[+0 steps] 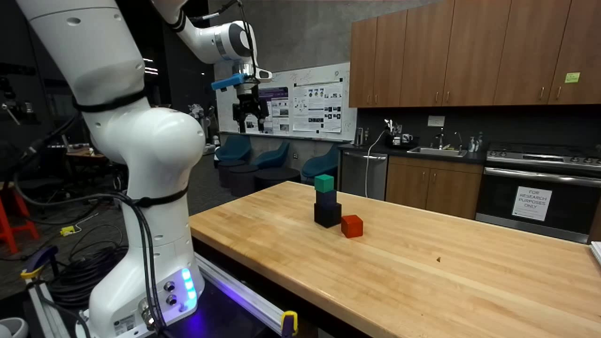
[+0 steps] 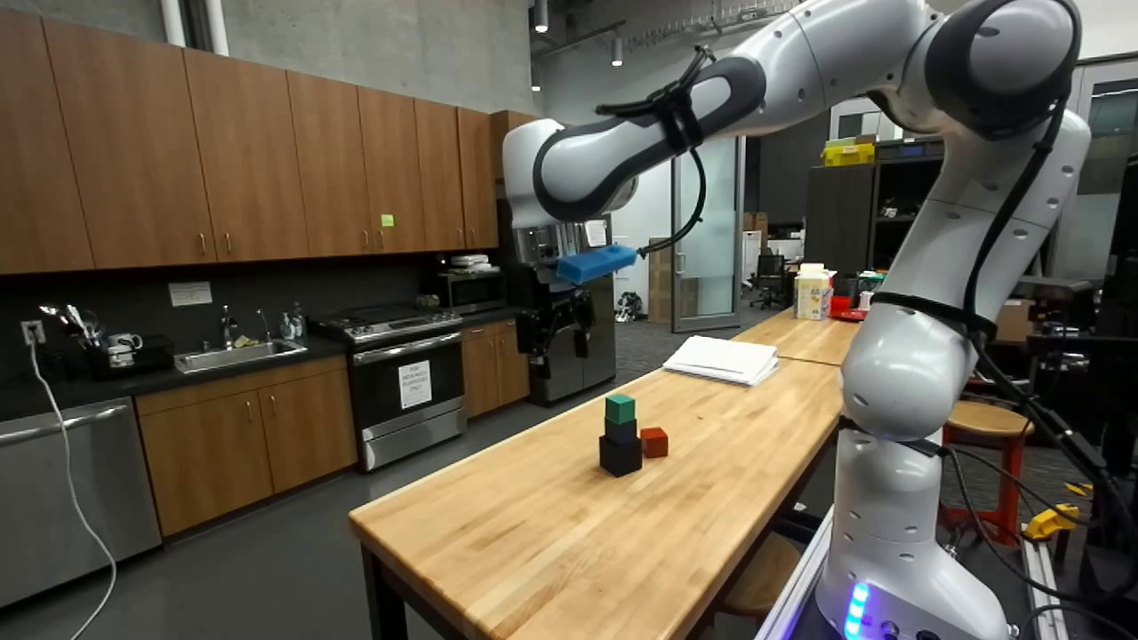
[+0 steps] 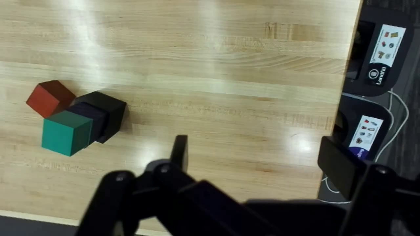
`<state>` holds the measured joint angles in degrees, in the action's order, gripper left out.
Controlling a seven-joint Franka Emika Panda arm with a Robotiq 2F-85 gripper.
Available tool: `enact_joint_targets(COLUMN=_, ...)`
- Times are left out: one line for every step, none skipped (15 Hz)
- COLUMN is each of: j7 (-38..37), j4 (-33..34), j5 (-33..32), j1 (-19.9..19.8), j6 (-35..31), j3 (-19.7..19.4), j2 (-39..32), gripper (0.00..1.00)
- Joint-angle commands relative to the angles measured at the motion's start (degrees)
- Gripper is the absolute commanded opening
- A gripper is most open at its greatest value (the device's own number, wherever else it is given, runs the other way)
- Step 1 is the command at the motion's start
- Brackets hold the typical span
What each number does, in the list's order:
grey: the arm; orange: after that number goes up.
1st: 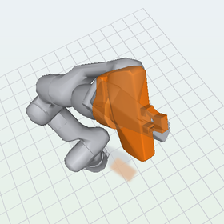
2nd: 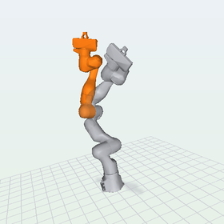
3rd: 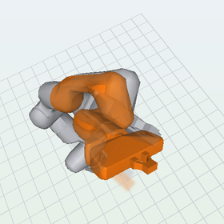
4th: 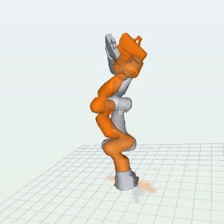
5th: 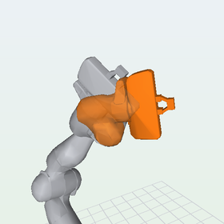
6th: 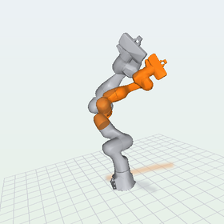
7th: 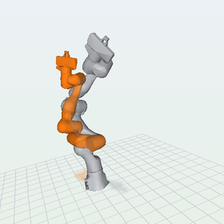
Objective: Pick up the green block, push the navy blue block with the green block and put the green block on the black block
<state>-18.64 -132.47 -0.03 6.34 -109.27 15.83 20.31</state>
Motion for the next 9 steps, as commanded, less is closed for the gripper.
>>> enact_joint_targets(j7=-2.5, j4=-0.5, j5=-2.1, j1=-1.1, j6=-1.0, j3=-1.8, j2=-0.5, gripper=1.0)
enact_joint_targets(j7=-2.8, j4=-0.6, j5=-2.6, j1=-1.6, j6=-1.2, j3=-2.4, j2=-0.6, gripper=1.0)
enact_joint_targets(j7=-3.0, j4=-0.7, j5=-2.9, j1=-2.0, j6=-1.4, j3=-2.9, j2=-0.7, gripper=1.0)
enact_joint_targets(j7=-3.3, j4=-0.8, j5=-3.3, j1=-2.5, j6=-1.7, j3=-3.5, j2=-0.8, gripper=1.0)
enact_joint_targets(j7=-3.8, j4=-1.0, j5=-3.9, j1=-3.2, j6=-2.0, j3=-4.0, j2=-0.9, gripper=1.0)
enact_joint_targets(j7=-3.9, j4=-1.2, j5=-3.9, j1=-3.8, j6=-2.1, j3=-4.8, j2=-1.0, gripper=1.0)
enact_joint_targets(j7=-4.1, j4=-1.4, j5=-4.2, j1=-4.4, j6=-2.4, j3=-5.4, j2=-1.0, gripper=1.0)
enact_joint_targets(j7=-4.0, j4=-1.7, j5=-4.2, j1=-5.0, j6=-2.7, j3=-6.2, j2=-0.9, gripper=1.0)
enact_joint_targets(j7=-3.9, j4=-2.0, j5=-4.3, j1=-5.6, j6=-3.0, j3=-6.9, j2=-0.8, gripper=1.0)
